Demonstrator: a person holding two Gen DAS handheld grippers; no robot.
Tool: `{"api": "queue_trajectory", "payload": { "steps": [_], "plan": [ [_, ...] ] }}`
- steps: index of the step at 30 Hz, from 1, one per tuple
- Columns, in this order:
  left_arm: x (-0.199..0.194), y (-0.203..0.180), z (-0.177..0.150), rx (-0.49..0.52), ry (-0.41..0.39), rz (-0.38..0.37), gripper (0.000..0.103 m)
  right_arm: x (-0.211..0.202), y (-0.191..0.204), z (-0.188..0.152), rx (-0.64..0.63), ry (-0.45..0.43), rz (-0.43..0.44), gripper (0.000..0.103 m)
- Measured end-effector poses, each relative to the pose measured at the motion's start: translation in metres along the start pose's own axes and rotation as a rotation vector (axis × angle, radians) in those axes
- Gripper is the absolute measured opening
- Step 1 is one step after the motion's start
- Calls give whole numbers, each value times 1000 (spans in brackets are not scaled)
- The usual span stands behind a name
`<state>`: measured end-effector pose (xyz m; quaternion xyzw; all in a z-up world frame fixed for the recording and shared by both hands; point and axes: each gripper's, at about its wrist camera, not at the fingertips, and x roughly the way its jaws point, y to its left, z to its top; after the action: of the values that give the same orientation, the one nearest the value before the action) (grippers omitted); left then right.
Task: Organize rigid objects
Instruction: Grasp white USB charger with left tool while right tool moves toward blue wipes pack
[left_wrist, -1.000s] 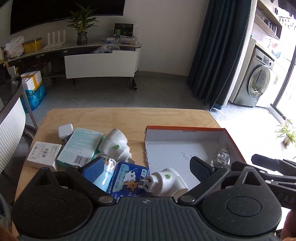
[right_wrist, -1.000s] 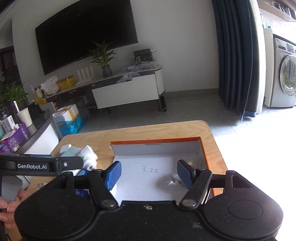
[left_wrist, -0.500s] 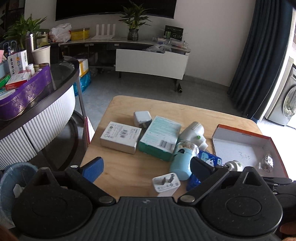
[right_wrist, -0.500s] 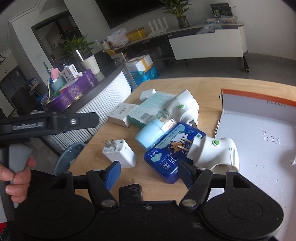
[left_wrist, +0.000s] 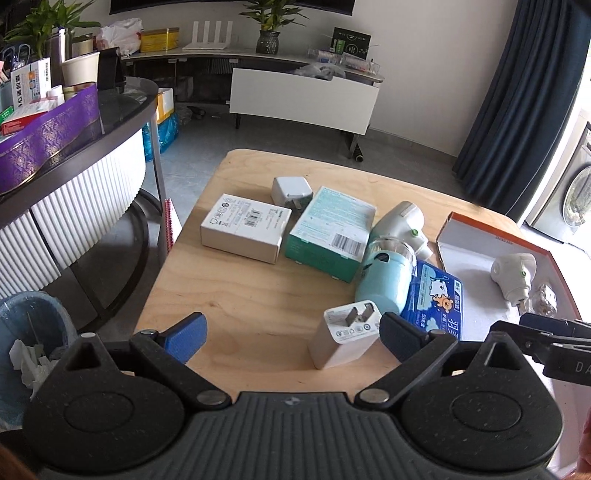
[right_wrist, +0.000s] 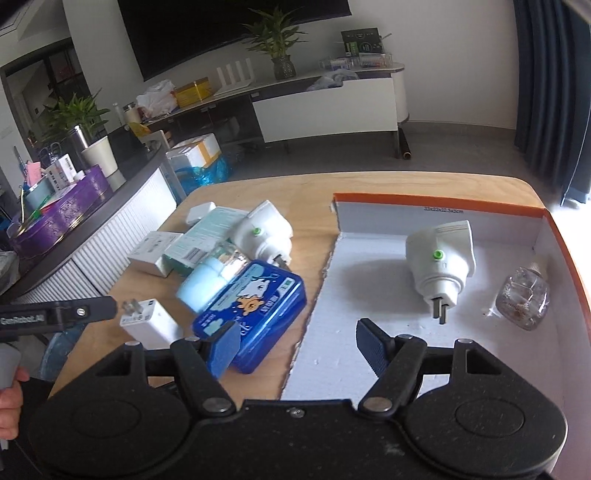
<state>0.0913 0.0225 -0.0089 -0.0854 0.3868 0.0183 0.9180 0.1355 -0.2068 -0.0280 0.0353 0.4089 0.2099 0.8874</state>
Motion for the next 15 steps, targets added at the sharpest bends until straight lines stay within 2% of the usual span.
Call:
{"api": "queue_trajectory", "payload": {
  "steps": [5,11,12,14,15],
  "plan": [
    [9,-6,-10,-3,-7,24,103,-4,28,-9,-32,-22,-22,84],
    [29,-16,-16,-28,14,60,99,-2,37,-9,-38,-13,-28,84],
    [33,-17,-16,-27,22,60,97,-2,37,-9,-38,-13,-26,84],
    [39,-18,-16,-34,26,56,82,-1,37,-10,-39,-8,-29,84],
    [40,-19,-17,-24,9,64,82,0,38,-10,-40,-5,-32,84]
  ]
}}
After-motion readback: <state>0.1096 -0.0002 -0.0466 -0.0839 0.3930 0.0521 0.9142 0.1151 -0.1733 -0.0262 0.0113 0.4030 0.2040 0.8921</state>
